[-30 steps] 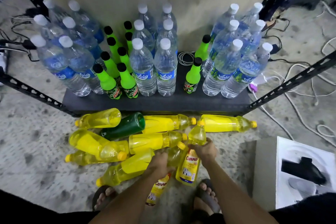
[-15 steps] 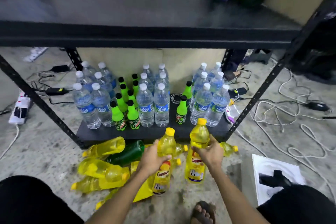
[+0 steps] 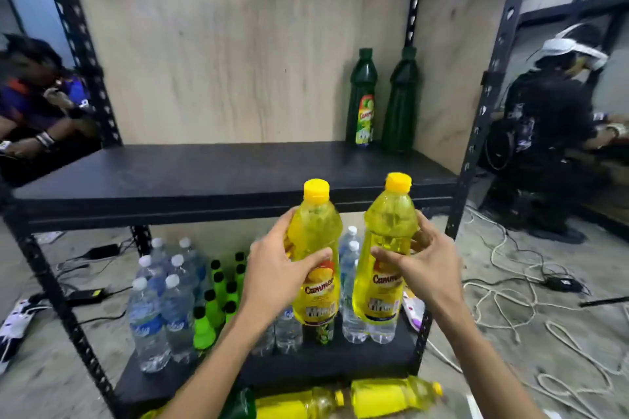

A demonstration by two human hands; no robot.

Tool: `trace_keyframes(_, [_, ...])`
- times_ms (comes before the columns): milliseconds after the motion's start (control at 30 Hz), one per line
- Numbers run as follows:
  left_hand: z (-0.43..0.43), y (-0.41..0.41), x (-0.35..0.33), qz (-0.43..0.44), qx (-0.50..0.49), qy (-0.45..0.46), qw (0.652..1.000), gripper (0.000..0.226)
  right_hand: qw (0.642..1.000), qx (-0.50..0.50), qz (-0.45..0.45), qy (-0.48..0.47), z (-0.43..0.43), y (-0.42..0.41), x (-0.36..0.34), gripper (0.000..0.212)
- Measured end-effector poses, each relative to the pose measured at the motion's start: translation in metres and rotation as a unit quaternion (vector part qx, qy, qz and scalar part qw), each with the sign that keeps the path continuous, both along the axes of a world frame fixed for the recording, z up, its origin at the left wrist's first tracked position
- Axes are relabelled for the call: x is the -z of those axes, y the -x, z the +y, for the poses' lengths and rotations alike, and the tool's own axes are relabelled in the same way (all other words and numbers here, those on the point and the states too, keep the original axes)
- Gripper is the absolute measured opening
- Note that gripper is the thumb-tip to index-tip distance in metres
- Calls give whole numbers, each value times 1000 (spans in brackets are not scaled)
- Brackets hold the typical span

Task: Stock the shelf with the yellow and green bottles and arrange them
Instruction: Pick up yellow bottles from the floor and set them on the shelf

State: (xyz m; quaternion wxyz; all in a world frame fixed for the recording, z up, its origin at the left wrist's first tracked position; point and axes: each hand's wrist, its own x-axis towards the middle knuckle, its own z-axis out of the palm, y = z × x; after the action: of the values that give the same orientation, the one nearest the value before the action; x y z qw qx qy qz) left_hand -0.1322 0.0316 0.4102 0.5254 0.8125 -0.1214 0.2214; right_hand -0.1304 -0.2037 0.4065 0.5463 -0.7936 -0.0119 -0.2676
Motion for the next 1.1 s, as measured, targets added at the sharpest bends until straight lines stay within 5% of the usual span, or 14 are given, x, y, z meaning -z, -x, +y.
trace_keyframes(333, [-50,-73,-131,-167,56,112,978,74,986,62,-156,9,-25,-41,-136,62])
trace_keyframes(533, [-87,-159,-158,-195,-9,59,979,78,978,127,-164,24,-39,-108,-163,79])
trace_keyframes(700, [-117,-228,-164,-166,-43,36,985,76,972,193,-135,16,-49,-167,-167,88])
trace_keyframes(900, [-145,-294,-164,-129,-33,47,990,72,975,207,-84,-17,-61,-221,-171,69])
trace_keyframes(1100, [-166,-330,-176,-84,-33,44,995,65,975,207,-75,-7,-65,-254,-173,84])
